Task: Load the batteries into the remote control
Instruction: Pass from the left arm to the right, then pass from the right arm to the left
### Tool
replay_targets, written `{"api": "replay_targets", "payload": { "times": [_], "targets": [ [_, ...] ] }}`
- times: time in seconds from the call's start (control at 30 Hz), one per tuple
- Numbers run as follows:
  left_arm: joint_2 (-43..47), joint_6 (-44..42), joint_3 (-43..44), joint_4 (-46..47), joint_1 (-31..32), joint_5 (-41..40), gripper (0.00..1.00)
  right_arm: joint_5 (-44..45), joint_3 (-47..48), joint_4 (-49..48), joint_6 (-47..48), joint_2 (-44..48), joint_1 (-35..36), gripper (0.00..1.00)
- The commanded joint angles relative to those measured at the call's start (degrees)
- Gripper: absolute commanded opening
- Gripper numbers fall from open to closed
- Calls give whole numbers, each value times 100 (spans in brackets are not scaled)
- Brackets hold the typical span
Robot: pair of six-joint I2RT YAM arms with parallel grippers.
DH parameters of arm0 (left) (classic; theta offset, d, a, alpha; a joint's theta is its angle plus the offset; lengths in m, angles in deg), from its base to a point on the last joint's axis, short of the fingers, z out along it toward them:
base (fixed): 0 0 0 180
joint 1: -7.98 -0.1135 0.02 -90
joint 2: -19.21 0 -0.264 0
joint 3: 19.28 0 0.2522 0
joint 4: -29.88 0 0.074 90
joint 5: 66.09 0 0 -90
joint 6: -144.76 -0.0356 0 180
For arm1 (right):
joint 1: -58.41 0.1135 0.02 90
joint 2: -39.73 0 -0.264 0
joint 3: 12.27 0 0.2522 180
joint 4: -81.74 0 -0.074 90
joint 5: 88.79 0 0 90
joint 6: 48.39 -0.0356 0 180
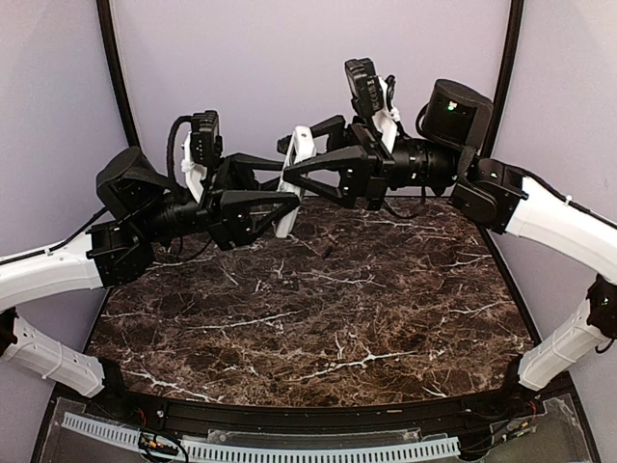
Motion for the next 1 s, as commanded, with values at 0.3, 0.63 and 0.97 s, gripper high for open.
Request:
{"api": "replay_targets", "payload": {
  "times": [0.3, 0.63, 0.97],
  "targets": [
    [1270, -1210, -530, -1332, 34, -1718, 99, 3087, 585, 3338, 488, 35, 51, 9],
    [1526, -407, -199, -3709, -15, -4083, 99, 5420, 1127, 5867, 1276, -2046, 582, 4],
    [1900, 1684, -853, -4568, -306, -3319, 80, 5852, 428, 3697, 1559, -1553, 1020, 1]
  ]
}}
